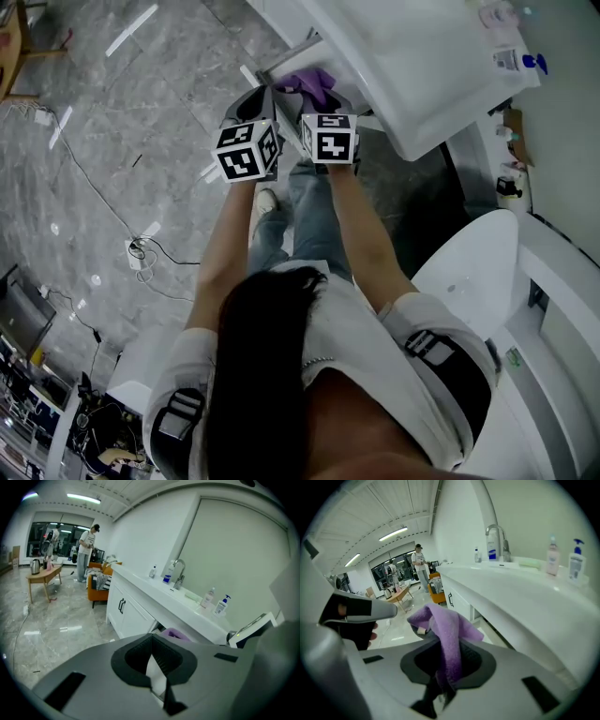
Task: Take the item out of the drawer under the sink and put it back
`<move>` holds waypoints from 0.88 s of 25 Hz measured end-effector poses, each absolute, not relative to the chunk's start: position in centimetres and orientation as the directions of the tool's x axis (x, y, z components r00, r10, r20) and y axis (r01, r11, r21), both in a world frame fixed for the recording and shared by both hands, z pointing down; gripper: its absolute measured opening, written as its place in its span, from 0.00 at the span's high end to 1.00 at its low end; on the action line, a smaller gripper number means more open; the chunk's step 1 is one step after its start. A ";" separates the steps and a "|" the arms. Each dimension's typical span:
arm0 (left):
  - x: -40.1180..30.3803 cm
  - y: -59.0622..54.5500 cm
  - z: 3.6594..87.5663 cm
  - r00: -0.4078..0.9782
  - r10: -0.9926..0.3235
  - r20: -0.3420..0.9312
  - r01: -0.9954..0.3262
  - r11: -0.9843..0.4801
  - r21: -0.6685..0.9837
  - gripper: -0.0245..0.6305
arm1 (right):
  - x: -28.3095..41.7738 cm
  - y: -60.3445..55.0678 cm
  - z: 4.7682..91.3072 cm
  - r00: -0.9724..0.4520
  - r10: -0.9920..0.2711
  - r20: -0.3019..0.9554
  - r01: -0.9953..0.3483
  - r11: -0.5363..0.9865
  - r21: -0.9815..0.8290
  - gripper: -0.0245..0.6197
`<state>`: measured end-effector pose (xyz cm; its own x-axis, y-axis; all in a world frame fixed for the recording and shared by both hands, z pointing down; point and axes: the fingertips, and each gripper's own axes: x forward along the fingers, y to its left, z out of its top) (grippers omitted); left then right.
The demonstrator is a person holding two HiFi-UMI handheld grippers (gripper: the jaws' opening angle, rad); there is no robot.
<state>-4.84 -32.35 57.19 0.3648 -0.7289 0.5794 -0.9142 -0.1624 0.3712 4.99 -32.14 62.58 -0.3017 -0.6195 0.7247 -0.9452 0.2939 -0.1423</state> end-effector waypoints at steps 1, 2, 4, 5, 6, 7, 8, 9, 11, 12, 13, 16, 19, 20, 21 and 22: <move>-4.9 -32.0 56.7 0.368 -0.731 0.575 -0.914 -0.169 0.369 0.96 | 4.9 -31.9 61.8 -0.301 -0.629 0.716 -0.946 0.294 -0.140 0.84; -5.0 -31.7 56.1 0.370 -0.733 0.570 -0.913 -0.176 0.367 0.96 | 4.8 -31.6 61.1 -0.300 -0.640 0.707 -0.946 0.295 -0.133 0.84; -5.0 -31.2 55.1 0.378 -0.740 0.557 -0.911 -0.191 0.364 0.96 | 4.7 -31.3 59.8 -0.295 -0.662 0.689 -0.946 0.303 -0.114 0.84; -5.0 -31.0 54.6 0.381 -0.744 0.550 -0.911 -0.199 0.363 0.96 | 4.6 -31.3 59.2 -0.294 -0.672 0.680 -0.946 0.306 -0.106 0.84; -5.1 -30.8 54.2 0.383 -0.746 0.545 -0.910 -0.204 0.360 0.96 | 4.5 -31.2 58.6 -0.294 -0.680 0.672 -0.946 0.307 -0.103 0.84; -5.2 -30.5 53.9 0.384 -0.747 0.543 -0.910 -0.207 0.359 0.96 | 4.4 -30.9 58.0 -0.294 -0.687 0.665 -0.947 0.306 -0.102 0.84; -5.2 -30.1 53.6 0.385 -0.748 0.541 -0.910 -0.209 0.359 0.96 | 4.4 -30.6 57.3 -0.294 -0.695 0.657 -0.947 0.303 -0.103 0.84; -5.1 -29.8 53.3 0.387 -0.749 0.538 -0.909 -0.211 0.360 0.96 | 4.5 -30.4 56.6 -0.293 -0.704 0.647 -0.949 0.299 -0.105 0.84; -4.9 -29.4 52.3 0.395 -0.755 0.523 -0.904 -0.219 0.366 0.96 | 4.7 -30.2 54.9 -0.288 -0.725 0.625 -0.951 0.291 -0.101 0.84; -4.8 -29.2 51.6 0.401 -0.760 0.512 -0.901 -0.224 0.373 0.96 | 4.8 -30.0 54.1 -0.283 -0.735 0.616 -0.953 0.289 -0.092 0.84; -4.7 -29.0 50.9 0.408 -0.766 0.498 -0.896 -0.230 0.380 0.96 | 4.9 -29.9 53.2 -0.275 -0.745 0.608 -0.954 0.290 -0.077 0.84; -4.2 -28.4 48.9 0.427 -0.780 0.458 -0.887 -0.262 0.381 0.96 | 5.1 -29.4 50.8 -0.266 -0.774 0.574 -0.955 0.291 -0.051 0.84; -3.9 -27.5 47.2 0.434 -0.789 0.434 -0.885 -0.283 0.369 0.96 | 5.5 -28.6 48.5 -0.264 -0.804 0.532 -0.958 0.281 -0.050 0.84; -3.9 -27.2 46.7 0.433 -0.794 0.426 -0.886 -0.286 0.366 0.96 | 5.6 -28.3 47.8 -0.263 -0.815 0.515 -0.959 0.280 -0.047 0.84; -3.9 -27.1 46.2 0.431 -0.800 0.417 -0.886 -0.289 0.361 0.96 | 5.7 -28.0 47.1 -0.263 -0.827 0.497 -0.959 0.281 -0.041 0.84; -3.9 -27.0 45.7 0.429 -0.807 0.406 -0.887 -0.292 0.357 0.96 | 5.8 -27.8 46.4 -0.262 -0.838 0.478 -0.959 0.282 -0.031 0.84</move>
